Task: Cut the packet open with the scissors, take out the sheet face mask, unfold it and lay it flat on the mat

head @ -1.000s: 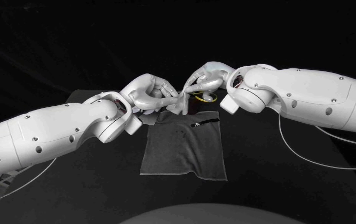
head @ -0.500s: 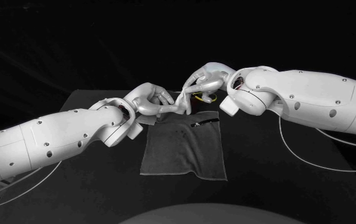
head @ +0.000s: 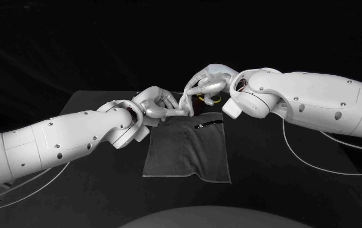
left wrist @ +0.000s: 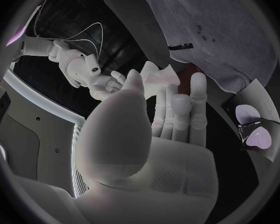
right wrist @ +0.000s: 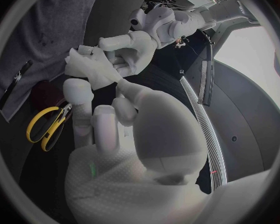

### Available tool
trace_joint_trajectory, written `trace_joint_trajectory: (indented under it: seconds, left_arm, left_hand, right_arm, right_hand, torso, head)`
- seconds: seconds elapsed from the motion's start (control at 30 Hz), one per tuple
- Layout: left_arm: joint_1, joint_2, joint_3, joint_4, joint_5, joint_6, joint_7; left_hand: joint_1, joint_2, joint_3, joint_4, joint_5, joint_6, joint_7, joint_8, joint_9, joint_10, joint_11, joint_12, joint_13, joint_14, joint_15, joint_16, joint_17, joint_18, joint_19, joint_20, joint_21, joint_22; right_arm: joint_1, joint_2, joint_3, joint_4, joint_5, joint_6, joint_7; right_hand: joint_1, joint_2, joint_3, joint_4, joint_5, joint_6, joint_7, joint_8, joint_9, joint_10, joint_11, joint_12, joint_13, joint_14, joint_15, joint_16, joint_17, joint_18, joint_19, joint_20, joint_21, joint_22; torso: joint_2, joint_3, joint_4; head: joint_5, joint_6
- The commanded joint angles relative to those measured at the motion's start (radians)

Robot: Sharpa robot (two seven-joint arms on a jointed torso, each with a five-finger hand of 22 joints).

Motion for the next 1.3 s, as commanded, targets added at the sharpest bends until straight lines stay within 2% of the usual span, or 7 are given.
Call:
trace_joint_trajectory:
  seconds: [0.03, 0.47, 0.57, 0.73, 1.03, 1.13, 1.3]
  left_arm:
    - [0.0, 0.005, 0.001, -0.002, -0.012, -0.012, -0.02]
    - [-0.001, 0.02, 0.001, -0.009, 0.008, -0.014, -0.012]
    - [-0.001, 0.021, 0.001, -0.008, 0.018, -0.022, -0.004]
    - [-0.001, 0.023, 0.001, -0.008, 0.047, -0.042, 0.014]
    - [0.0, 0.02, 0.001, -0.012, 0.064, -0.04, 0.024]
    - [0.0, 0.014, 0.001, -0.01, 0.07, -0.028, 0.036]
    - [0.0, 0.001, 0.002, -0.005, 0.073, -0.001, 0.056]
  left_hand:
    - [0.004, 0.011, -0.011, 0.0, -0.003, -0.002, -0.008, 0.009, 0.002, -0.001, -0.006, 0.007, 0.002, 0.012, -0.002, 0.01, 0.011, 0.01, 0.008, 0.001, -0.003, -0.001]
    - [0.012, 0.022, -0.028, 0.0, -0.002, -0.009, -0.009, 0.018, 0.005, -0.005, -0.008, 0.016, 0.004, 0.017, -0.004, 0.015, 0.018, 0.01, 0.01, -0.001, -0.002, 0.0]
    - [0.037, 0.054, -0.019, -0.003, -0.002, -0.011, -0.01, 0.023, 0.006, -0.008, -0.009, 0.021, 0.005, 0.016, -0.004, 0.015, 0.018, 0.01, 0.01, -0.002, -0.002, 0.0]
    - [0.217, 0.169, 0.134, -0.008, -0.002, 0.02, -0.028, -0.001, -0.021, -0.002, -0.029, -0.015, -0.024, 0.017, -0.024, 0.015, 0.022, 0.01, 0.009, -0.018, 0.006, 0.007]
    - [0.233, 0.086, 0.468, -0.014, -0.003, 0.087, -0.03, -0.022, -0.049, 0.048, -0.036, -0.056, -0.062, 0.019, -0.032, 0.009, 0.024, 0.009, -0.01, -0.03, 0.047, 0.047]
    - [0.179, 0.029, 0.637, -0.049, -0.001, 0.092, -0.032, -0.02, -0.047, 0.07, -0.038, -0.061, -0.063, 0.021, -0.035, 0.003, 0.02, 0.01, -0.02, -0.033, 0.073, 0.071]
    - [0.089, 0.003, 0.75, -0.115, -0.002, 0.112, -0.04, -0.022, -0.048, 0.083, -0.045, -0.066, -0.06, 0.02, -0.039, -0.001, 0.015, 0.01, -0.029, -0.037, 0.093, 0.09]
  right_arm:
    - [-0.003, 0.003, 0.001, -0.002, 0.008, 0.009, 0.01]
    - [-0.01, 0.014, 0.001, -0.008, 0.007, 0.027, 0.015]
    - [-0.012, 0.015, 0.001, -0.008, 0.007, 0.03, 0.016]
    - [-0.013, 0.014, 0.001, -0.008, 0.007, 0.033, 0.016]
    - [-0.014, 0.007, 0.001, -0.009, 0.006, 0.032, 0.015]
    - [-0.014, 0.002, 0.001, -0.016, -0.008, 0.033, 0.013]
    - [-0.014, -0.006, 0.001, -0.032, -0.102, 0.044, 0.015]
  right_hand:
    - [0.002, 0.007, 0.007, -0.002, 0.003, 0.008, -0.002, 0.038, 0.029, 0.007, 0.003, 0.007, 0.001, 0.063, -0.007, 0.005, 0.093, 0.013, 0.006, -0.001, 0.005, 0.001]
    - [0.001, 0.007, 0.007, -0.003, 0.003, 0.008, -0.002, 0.039, 0.029, 0.006, 0.003, 0.006, 0.001, 0.063, -0.007, 0.006, 0.094, 0.013, 0.006, -0.001, 0.006, 0.002]
    - [0.001, 0.007, 0.007, -0.003, 0.003, 0.008, -0.002, 0.039, 0.029, 0.006, 0.003, 0.006, 0.001, 0.063, -0.007, 0.006, 0.094, 0.013, 0.006, -0.001, 0.006, 0.002]
    - [0.001, 0.007, 0.007, -0.003, 0.003, 0.008, -0.002, 0.039, 0.029, 0.006, 0.003, 0.006, 0.001, 0.063, -0.007, 0.006, 0.094, 0.013, 0.006, -0.001, 0.006, 0.002]
    - [0.001, 0.007, 0.007, -0.003, 0.003, 0.008, -0.002, 0.039, 0.029, 0.006, 0.003, 0.006, 0.001, 0.063, -0.007, 0.006, 0.094, 0.013, 0.006, -0.001, 0.006, 0.002]
    - [0.001, 0.006, 0.009, -0.004, 0.003, 0.007, -0.002, 0.039, 0.029, 0.006, 0.003, 0.006, 0.002, 0.064, -0.007, 0.007, 0.094, 0.012, 0.006, -0.001, 0.007, 0.003]
    - [0.001, 0.006, 0.01, -0.004, 0.003, 0.007, -0.002, 0.04, 0.029, 0.006, 0.003, 0.005, 0.001, 0.064, -0.007, 0.007, 0.095, 0.012, 0.006, -0.001, 0.008, 0.004]
  torso:
    - [0.001, 0.0002, 0.0009]
    - [0.0, 0.0004, 0.001]
    - [0.001, 0.0002, 0.0014]
    - [0.0, -0.0003, 0.0006]
    - [0.0, 0.0004, 0.0008]
    - [0.0, 0.0001, 0.0001]
    - [0.0, -0.0005, -0.0006]
  head:
    - [0.0, 0.001]
    - [0.001, 0.001]
    - [0.001, 0.001]
    - [0.002, 0.0]
    - [0.001, 0.0]
    - [0.0, -0.001]
    - [-0.002, 0.0]
